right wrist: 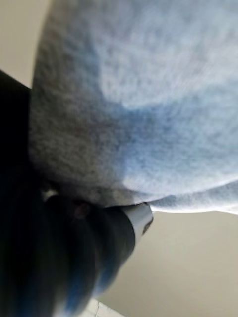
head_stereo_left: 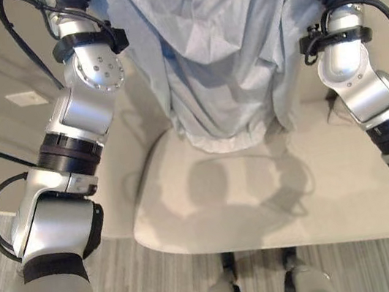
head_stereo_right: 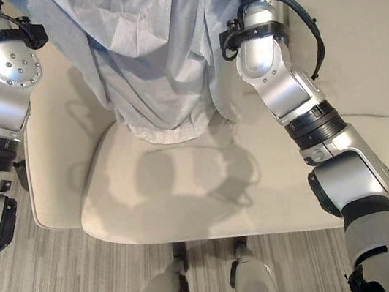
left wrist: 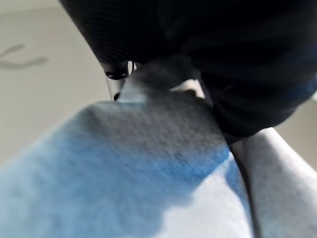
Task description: Hang the clothes on the sofa on the clothes rack.
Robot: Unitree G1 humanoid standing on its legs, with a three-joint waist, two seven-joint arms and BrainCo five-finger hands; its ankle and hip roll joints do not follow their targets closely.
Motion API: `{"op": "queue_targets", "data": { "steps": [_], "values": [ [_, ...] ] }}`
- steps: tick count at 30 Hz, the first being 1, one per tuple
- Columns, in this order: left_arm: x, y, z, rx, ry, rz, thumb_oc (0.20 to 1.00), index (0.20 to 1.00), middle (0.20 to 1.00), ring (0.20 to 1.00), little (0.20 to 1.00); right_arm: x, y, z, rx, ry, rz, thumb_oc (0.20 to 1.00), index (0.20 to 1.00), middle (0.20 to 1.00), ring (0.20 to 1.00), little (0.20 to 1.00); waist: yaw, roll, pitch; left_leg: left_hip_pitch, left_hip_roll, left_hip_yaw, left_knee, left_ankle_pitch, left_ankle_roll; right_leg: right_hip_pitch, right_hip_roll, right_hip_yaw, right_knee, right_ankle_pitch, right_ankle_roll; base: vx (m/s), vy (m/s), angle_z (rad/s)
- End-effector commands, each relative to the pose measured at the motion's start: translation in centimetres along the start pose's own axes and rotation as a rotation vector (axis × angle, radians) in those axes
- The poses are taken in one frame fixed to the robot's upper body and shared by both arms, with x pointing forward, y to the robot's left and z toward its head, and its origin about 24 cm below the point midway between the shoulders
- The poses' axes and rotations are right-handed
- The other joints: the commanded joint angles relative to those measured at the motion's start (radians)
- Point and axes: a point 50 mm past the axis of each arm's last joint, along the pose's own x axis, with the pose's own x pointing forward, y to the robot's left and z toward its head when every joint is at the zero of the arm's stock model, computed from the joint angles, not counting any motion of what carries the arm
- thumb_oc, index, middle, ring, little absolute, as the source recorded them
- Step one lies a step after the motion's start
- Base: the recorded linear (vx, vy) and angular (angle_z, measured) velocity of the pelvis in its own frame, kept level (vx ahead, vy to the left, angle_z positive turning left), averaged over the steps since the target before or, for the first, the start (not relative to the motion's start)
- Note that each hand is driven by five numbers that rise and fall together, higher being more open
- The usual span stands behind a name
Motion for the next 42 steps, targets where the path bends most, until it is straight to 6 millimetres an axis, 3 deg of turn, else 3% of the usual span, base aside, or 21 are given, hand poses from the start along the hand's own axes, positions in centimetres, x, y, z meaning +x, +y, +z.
{"op": "queue_targets", "data": {
  "steps": [1, 8, 12, 14, 17, 20, 21, 22, 23, 24, 25, 26, 27, 30, 31, 32, 34, 37, 42],
  "values": [
    [-3.5, -0.9, -3.5, 0.075, 0.066, -0.067, 0.2, 0.2, 0.2, 0.2, 0.2, -2.9, 1.2, -2.4, -0.02, 0.072, 0.052, 0.2, 0.2, 0.2, 0.2, 0.2, 0.041, -0.033, -0.244, 0.087, 0.037, 0.099, 0.007, -0.088, -0.061, 0.029, -0.021, 0.006, 0.014, -0.129, 0.14, -0.01, -0.046, 0.08],
    [-4.9, 0.9, -4.6, 0.042, 0.093, -0.058, 0.2, 0.2, 0.2, 0.2, 0.2, -3.3, 0.9, -3.2, -0.012, 0.099, 0.109, 0.2, 0.2, 0.2, 0.2, 0.2, 0.066, -0.04, -0.237, 0.153, 0.051, 0.08, 0.03, -0.118, -0.067, 0.123, -0.009, -0.019, 0.014, -0.144, 0.133, 0.0, 0.002, 0.15],
    [-4.2, 1.4, -4.4, 0.046, 0.07, -0.058, 0.2, 0.2, 0.2, 0.2, 0.2, -3.0, 0.4, -3.4, -0.007, 0.11, 0.101, 0.2, 0.2, 0.2, 0.2, 0.2, 0.075, -0.054, -0.215, 0.136, 0.109, 0.075, 0.069, -0.098, -0.098, 0.145, -0.017, -0.006, 0.014, -0.135, 0.139, -0.01, 0.167, 0.02],
    [-4.2, 1.4, -4.5, 0.04, 0.077, -0.043, 0.2, 0.2, 0.2, 0.2, 0.2, -3.1, -0.3, -4.0, -0.029, 0.126, 0.081, 0.2, 0.2, 0.2, 0.2, 0.2, 0.064, -0.06, -0.195, 0.097, 0.181, 0.051, 0.104, -0.076, -0.102, 0.163, -0.055, 0.0, 0.018, -0.121, 0.162, -0.01, 0.438, 0.21],
    [-4.8, 0.9, -4.6, 0.011, 0.101, -0.053, 0.2, 0.2, 0.2, 0.2, 0.2, -3.9, -0.8, -4.8, -0.048, 0.163, 0.07, 0.2, 0.2, 0.2, 0.2, 0.2, 0.058, -0.021, -0.203, 0.079, 0.22, 0.009, 0.099, -0.047, -0.125, 0.171, -0.078, 0.011, 0.05, -0.135, 0.172, 0.05, 0.408, 0.14],
    [-4.9, 0.2, -4.2, -0.019, 0.103, -0.068, 0.2, 0.2, 0.2, 0.2, 0.2, -4.6, -1.2, -5.3, -0.066, 0.186, 0.072, 0.2, 0.2, 0.2, 0.2, 0.2, 0.053, 0.0, -0.214, 0.097, 0.215, 0.024, 0.056, -0.055, -0.147, 0.149, -0.115, 0.007, 0.062, -0.115, 0.172, 0.0, 0.581, -0.01],
    [-4.8, -0.4, -3.5, -0.04, 0.084, -0.086, 0.2, 0.2, 0.2, 0.2, 0.2, -4.9, -1.4, -5.5, -0.082, 0.194, 0.056, 0.2, 0.2, 0.2, 0.2, 0.2, 0.049, -0.01, -0.207, 0.103, 0.174, 0.036, 0.03, -0.071, -0.136, 0.096, -0.18, 0.017, 0.069, -0.049, 0.172, -0.17, 0.722, 0.08],
    [-5.2, -0.5, -3.4, -0.049, 0.083, -0.093, 0.2, 0.2, 0.2, 0.2, 0.2, -5.4, -0.5, -5.3, -0.043, 0.211, 0.055, 0.2, 0.2, 0.2, 0.2, 0.2, 0.06, -0.031, -0.188, 0.103, 0.128, 0.063, 0.053, -0.107, -0.097, 0.045, -0.226, 0.006, 0.053, 0.023, 0.172, -0.18, 0.721, -0.02],
    [-5.2, -0.5, -3.4, -0.049, 0.083, -0.093, 0.2, 0.2, 0.2, 0.2, 0.2, -5.5, -0.5, -5.3, -0.043, 0.212, 0.056, 0.2, 0.2, 0.2, 0.2, 0.2, 0.061, -0.032, -0.19, 0.101, 0.127, 0.064, 0.054, -0.107, -0.097, 0.043, -0.227, 0.007, 0.053, 0.024, 0.172, -0.16, 0.598, -0.28],
    [-5.0, 0.1, -3.0, -0.037, 0.052, -0.083, 0.2, 0.2, 0.2, 0.2, 0.2, -5.5, -0.3, -5.0, -0.029, 0.205, 0.052, 0.2, 0.2, 0.2, 0.2, 0.2, 0.066, -0.043, -0.181, 0.1, 0.09, 0.079, 0.081, -0.127, -0.07, 0.033, -0.22, -0.018, 0.083, -0.014, 0.172, -0.06, 0.419, -0.58],
    [-4.9, 0.1, -2.6, -0.037, 0.035, -0.089, 0.2, 0.2, 0.2, 0.2, 0.2, -5.6, -0.3, -4.9, -0.024, 0.203, 0.051, 0.2, 0.2, 0.2, 0.2, 0.2, 0.067, -0.06, -0.179, 0.092, 0.067, 0.079, 0.091, -0.133, -0.05, 0.036, -0.203, 0.005, 0.125, -0.046, 0.165, -0.07, 0.422, -0.66],
    [-4.8, 0.1, -2.6, -0.037, 0.034, -0.089, 0.2, 0.2, 0.2, 0.2, 0.2, -5.5, -0.3, -4.9, -0.024, 0.203, 0.05, 0.2, 0.2, 0.2, 0.2, 0.2, 0.067, -0.064, -0.178, 0.089, 0.063, 0.08, 0.093, -0.131, -0.048, 0.031, -0.207, 0.008, 0.129, -0.045, 0.166, -0.11, 0.324, -0.5],
    [-4.4, 0.0, -2.2, -0.035, 0.011, -0.098, 0.2, 0.2, 0.2, 0.2, 0.2, -5.1, -0.6, -4.6, -0.022, 0.186, 0.041, 0.2, 0.2, 0.2, 0.2, 0.2, 0.083, -0.082, -0.179, 0.075, 0.037, 0.091, 0.106, -0.132, -0.023, 0.045, -0.151, 0.03, 0.194, -0.114, 0.139, -0.11, 0.25, -0.16],
    [-4.3, -0.4, -2.0, -0.049, 0.02, -0.102, 0.2, 0.2, 0.2, 0.2, 0.2, -4.8, -0.7, -4.3, -0.011, 0.174, 0.038, 0.2, 0.2, 0.2, 0.2, 0.2, 0.102, -0.106, -0.191, 0.051, 0.003, 0.099, 0.119, -0.124, 0.0, 0.087, -0.051, 0.016, 0.225, -0.204, 0.106, -0.09, 0.195, -0.1],
    [-4.7, -0.9, -2.2, -0.06, 0.043, -0.116, 0.2, 0.2, 0.2, 0.2, 0.2, -5.0, -0.8, -4.6, -0.009, 0.182, 0.03, 0.2, 0.2, 0.2, 0.2, 0.2, 0.112, -0.124, -0.199, 0.046, -0.022, 0.113, 0.125, -0.118, 0.007, 0.119, 0.023, 0.008, 0.199, -0.235, 0.086, -0.07, 0.095, 0.12],
    [-5.2, -1.2, -2.8, -0.046, 0.068, -0.134, 0.2, 0.2, 0.2, 0.2, 0.2, -5.1, -1.1, -5.1, -0.038, 0.189, 0.023, 0.2, 0.2, 0.2, 0.2, 0.2, 0.113, -0.139, -0.203, 0.045, -0.044, 0.136, 0.131, -0.116, 0.013, 0.147, 0.067, -0.006, 0.117, -0.25, 0.07, -0.04, 0.042, 0.03],
    [-5.6, -1.3, -3.2, -0.029, 0.073, -0.155, 0.2, 0.2, 0.2, 0.2, 0.2, -5.2, -0.6, -4.7, -0.017, 0.175, 0.048, 0.2, 0.2, 0.2, 0.2, 0.2, 0.102, -0.132, -0.21, 0.052, -0.049, 0.134, 0.136, -0.129, 0.016, 0.169, 0.081, 0.03, 0.015, -0.179, 0.099, 0.01, -0.047, 0.04],
    [-6.2, -1.8, -3.2, -0.044, 0.084, -0.168, 0.2, 0.2, 0.2, 0.2, 0.2, -5.4, -0.6, -4.7, -0.014, 0.177, 0.059, 0.2, 0.2, 0.2, 0.2, 0.2, 0.09, -0.121, -0.205, 0.047, -0.047, 0.118, 0.161, -0.143, 0.02, 0.169, 0.069, 0.025, 0.014, -0.165, 0.109, 0.01, -0.01, -0.05],
    [-6.2, -2.6, -2.4, -0.076, 0.071, -0.183, 0.2, 0.2, 0.2, 0.2, 0.2, -4.8, -1.2, -4.8, -0.035, 0.167, 0.049, 0.2, 0.2, 0.2, 0.2, 0.2, 0.068, -0.106, -0.187, -0.008, -0.003, 0.09, 0.201, -0.131, -0.013, 0.171, 0.048, 0.023, 0.014, -0.158, 0.117, -0.04, 0.073, 0.14]
  ]
}}
